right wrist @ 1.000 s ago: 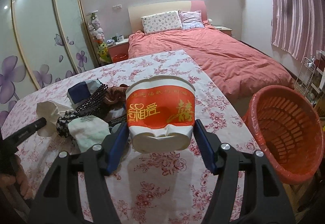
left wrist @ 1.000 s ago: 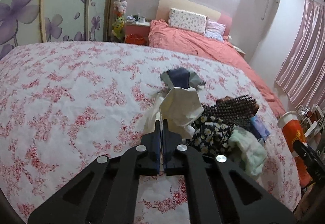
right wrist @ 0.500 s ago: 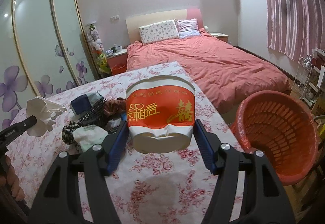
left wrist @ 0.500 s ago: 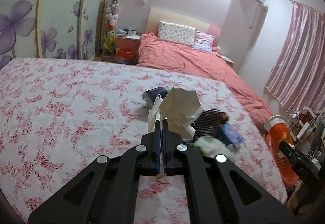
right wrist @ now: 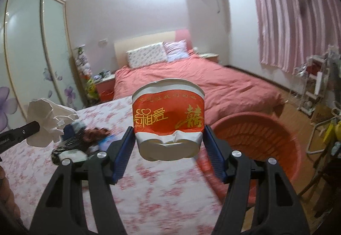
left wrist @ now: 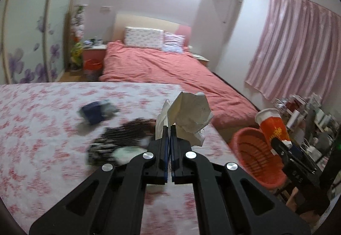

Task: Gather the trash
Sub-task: 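Carry the paper cup and tissue with both tools over the orange basket, then open both tools to drop the cup and tissue into the basket, then move both tools back toward the remaining items on the bed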

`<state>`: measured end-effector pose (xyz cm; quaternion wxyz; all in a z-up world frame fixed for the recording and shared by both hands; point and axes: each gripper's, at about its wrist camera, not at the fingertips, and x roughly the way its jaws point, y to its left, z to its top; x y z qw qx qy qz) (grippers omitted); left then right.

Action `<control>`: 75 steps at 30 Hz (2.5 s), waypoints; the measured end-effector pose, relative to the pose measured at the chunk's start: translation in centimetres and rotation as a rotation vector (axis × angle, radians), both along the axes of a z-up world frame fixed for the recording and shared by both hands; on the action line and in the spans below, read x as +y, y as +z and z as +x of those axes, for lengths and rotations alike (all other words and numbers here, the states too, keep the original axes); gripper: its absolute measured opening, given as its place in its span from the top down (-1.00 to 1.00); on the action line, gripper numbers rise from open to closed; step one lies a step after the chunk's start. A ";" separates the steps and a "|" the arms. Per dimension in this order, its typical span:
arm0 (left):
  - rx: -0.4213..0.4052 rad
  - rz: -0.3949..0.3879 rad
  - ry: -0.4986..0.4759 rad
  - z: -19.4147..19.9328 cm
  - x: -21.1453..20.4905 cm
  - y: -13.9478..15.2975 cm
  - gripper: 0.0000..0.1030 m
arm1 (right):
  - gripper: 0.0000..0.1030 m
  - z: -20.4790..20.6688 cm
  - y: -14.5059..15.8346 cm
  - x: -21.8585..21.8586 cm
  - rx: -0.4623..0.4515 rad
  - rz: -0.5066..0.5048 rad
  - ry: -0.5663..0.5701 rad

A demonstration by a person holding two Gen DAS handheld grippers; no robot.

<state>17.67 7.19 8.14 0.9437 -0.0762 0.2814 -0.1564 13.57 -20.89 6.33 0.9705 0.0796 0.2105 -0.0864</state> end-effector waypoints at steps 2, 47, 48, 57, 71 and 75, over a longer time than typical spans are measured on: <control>-0.004 -0.001 -0.039 0.0 -1.9 0.0 0.98 | -0.23 -0.7 0.3 -1.1 -0.020 -0.020 -0.034; 0.270 0.111 -0.453 3.5 -26.4 -9.0 0.48 | -0.32 -0.6 -6.4 -21.2 0.027 0.249 -0.248; 0.271 0.117 -0.447 3.4 -26.3 -9.1 0.05 | -0.32 -0.8 -6.5 -21.2 0.029 0.250 -0.254; 0.237 0.148 -0.394 3.4 -24.8 -7.9 -0.05 | -0.32 -1.7 -5.9 -20.7 0.038 0.210 -0.278; 0.167 0.186 -0.187 2.1 -13.9 -5.9 -0.09 | -0.32 -0.2 -2.9 -12.3 0.050 0.145 -0.113; 0.163 0.216 -0.045 1.7 -7.9 -5.7 -0.09 | -0.29 1.2 -2.7 -6.8 0.080 0.128 0.010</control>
